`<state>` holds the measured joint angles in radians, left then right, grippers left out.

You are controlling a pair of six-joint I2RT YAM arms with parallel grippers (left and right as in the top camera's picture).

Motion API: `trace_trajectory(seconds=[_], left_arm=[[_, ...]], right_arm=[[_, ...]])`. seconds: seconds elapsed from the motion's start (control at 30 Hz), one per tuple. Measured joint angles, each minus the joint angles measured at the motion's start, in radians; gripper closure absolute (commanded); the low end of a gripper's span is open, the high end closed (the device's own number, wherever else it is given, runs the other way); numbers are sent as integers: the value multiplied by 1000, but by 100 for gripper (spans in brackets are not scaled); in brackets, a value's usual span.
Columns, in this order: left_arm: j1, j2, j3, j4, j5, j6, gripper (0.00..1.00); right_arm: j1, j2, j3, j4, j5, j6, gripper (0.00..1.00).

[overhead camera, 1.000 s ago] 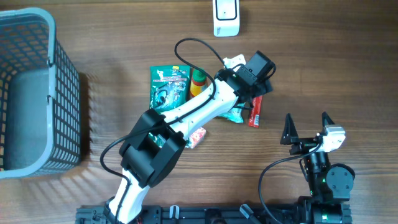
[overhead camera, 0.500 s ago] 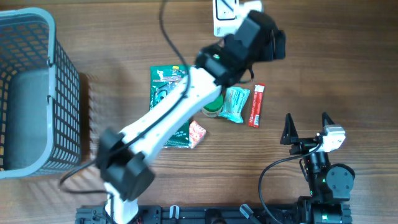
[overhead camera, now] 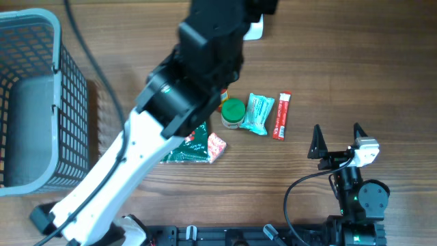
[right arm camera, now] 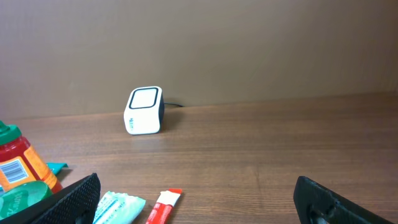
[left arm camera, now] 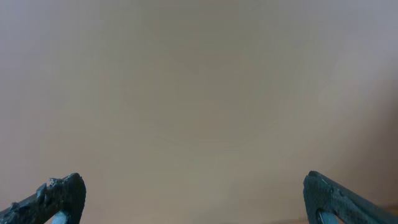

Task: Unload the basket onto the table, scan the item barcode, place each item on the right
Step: 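Place the red packet right of the wipes and withdraw left arm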

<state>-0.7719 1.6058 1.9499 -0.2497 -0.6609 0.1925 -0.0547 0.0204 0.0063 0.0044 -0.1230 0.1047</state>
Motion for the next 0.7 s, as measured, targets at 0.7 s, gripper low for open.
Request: trace_trajectory(seconds=[0.7], left_arm=[[191,-325,-1,-426,-64,74,0]], right_arm=[[0,0,0,16,-109,783,0]])
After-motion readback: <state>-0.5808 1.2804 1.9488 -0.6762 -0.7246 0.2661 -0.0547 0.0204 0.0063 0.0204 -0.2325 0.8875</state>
